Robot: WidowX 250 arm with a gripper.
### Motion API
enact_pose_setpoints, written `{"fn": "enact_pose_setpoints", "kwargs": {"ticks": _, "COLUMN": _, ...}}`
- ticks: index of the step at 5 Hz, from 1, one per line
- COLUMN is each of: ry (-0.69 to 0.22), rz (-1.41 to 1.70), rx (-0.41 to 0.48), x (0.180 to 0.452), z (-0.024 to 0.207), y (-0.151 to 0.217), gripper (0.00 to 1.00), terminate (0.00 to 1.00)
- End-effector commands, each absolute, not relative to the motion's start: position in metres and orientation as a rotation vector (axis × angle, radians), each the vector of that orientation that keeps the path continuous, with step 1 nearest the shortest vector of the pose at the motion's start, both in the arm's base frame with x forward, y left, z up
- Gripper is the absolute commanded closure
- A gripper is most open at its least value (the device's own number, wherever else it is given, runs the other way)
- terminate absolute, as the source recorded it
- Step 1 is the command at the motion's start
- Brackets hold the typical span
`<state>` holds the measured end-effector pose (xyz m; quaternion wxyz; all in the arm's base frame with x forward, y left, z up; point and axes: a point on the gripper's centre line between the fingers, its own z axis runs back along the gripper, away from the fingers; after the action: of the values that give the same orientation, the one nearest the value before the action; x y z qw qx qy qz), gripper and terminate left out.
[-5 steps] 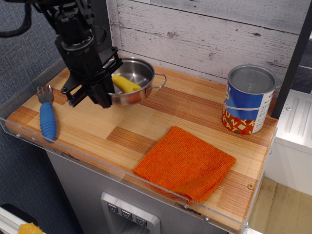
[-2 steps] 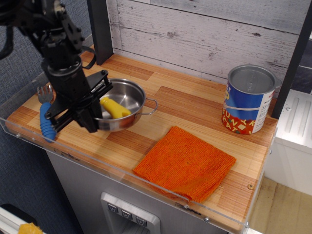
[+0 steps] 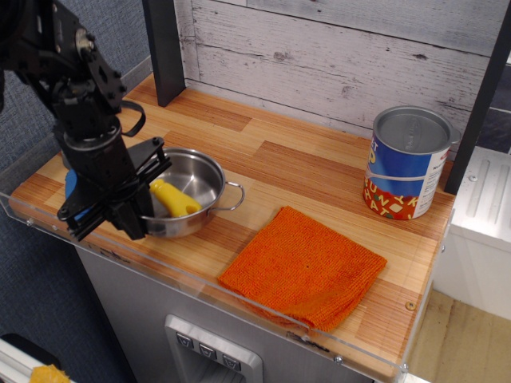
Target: Move the pot with the knife to the close edge of the table.
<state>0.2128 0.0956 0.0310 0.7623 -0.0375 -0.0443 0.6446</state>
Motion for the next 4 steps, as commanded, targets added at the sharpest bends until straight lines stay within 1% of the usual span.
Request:
{"fn": "enact_pose_setpoints", "kwargs": {"ticks": 1, "ry": -0.134, "rz": 1.419, "rx": -0.050, "x": 0.2057, "z": 0.0283, "y": 0.1120, "gripper": 1.00, "terminate": 0.00}}
{"fn": "enact_pose_setpoints", "kwargs": {"ticks": 3, "ry": -0.100, "rz": 1.400, "rx": -0.035, "x": 0.2095, "z": 0.0193, "y": 0.1084, "gripper": 1.00, "terminate": 0.00}}
{"fn": "enact_pose_setpoints", "kwargs": {"ticks": 4, "ry": -0.095, "rz": 1.391, "rx": -0.052, "x": 0.2074, "z": 0.0203, "y": 0.1051, "gripper": 0.00, "terminate": 0.00}}
